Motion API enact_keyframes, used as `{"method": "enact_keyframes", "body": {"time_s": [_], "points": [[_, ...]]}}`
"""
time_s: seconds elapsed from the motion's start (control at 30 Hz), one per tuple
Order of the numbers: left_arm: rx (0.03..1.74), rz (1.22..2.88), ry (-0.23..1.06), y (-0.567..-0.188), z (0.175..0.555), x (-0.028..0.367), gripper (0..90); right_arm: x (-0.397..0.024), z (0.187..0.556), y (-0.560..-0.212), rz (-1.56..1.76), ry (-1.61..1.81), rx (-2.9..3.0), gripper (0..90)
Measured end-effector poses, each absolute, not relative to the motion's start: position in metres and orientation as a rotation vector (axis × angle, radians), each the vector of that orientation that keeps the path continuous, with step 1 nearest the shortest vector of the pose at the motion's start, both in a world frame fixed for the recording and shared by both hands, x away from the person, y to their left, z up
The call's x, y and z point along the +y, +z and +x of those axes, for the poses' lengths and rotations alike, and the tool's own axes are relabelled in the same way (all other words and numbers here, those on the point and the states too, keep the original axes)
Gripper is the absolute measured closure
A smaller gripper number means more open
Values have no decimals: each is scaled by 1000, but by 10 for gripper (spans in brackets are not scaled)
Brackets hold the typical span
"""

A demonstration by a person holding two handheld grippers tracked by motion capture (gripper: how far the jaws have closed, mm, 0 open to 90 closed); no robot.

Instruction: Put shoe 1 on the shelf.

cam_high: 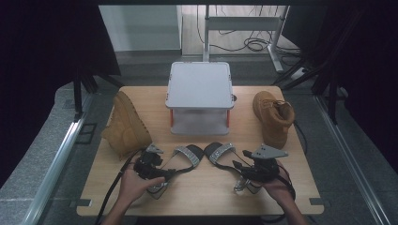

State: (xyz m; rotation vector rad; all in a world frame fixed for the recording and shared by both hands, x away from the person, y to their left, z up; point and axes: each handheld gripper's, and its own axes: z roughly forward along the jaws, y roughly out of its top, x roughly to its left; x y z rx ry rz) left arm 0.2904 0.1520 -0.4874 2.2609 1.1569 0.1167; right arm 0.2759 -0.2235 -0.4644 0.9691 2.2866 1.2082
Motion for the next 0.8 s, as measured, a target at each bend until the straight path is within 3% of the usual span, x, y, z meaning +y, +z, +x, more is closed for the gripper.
{"method": "enact_keyframes", "body": {"time_s": [0.27,0.43,0.57,0.8], "points": [[1180,2404,92,-498,297,136,288,-229,282,-467,998,1176,2303,407],[1201,2458,83,-501,301,133,334,-230,296,-471,1041,1062,2423,358],[1205,2458,74,-503,300,131,385,-224,307,-477,1072,955,2545,303],[1212,2457,73,-503,301,131,397,-210,318,-489,1085,710,2679,241]]}}
